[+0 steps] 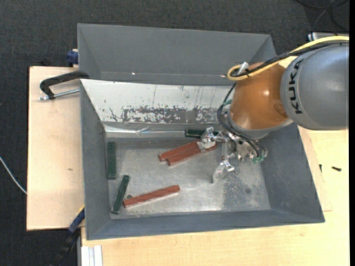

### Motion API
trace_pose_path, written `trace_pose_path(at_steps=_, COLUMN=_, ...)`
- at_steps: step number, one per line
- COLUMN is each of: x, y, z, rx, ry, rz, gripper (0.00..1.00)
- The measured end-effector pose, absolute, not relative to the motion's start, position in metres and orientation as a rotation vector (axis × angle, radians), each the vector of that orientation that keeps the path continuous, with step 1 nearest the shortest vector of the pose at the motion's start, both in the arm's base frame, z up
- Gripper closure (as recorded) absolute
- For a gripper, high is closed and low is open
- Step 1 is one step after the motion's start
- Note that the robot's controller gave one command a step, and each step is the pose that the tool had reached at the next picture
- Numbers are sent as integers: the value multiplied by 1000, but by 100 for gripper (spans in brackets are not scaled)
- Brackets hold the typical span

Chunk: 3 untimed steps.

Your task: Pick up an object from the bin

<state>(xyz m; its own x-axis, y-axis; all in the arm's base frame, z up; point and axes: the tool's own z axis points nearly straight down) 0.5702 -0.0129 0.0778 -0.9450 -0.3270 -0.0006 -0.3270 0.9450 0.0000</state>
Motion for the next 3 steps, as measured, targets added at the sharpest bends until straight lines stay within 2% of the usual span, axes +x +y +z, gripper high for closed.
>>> trace_pose_path(at_steps=1, x=582, y=23, z=83, rx=-541, ry=3081, rz=-9, gripper=0)
trace_pose_path(at_steps=2, x=600, y=45, z=83, rx=-249, ry=3102, rz=10, gripper=100)
trace_pose_path(at_steps=3, x=600, y=45, z=83, rx=-249, ry=3102, rz=10, gripper=100)
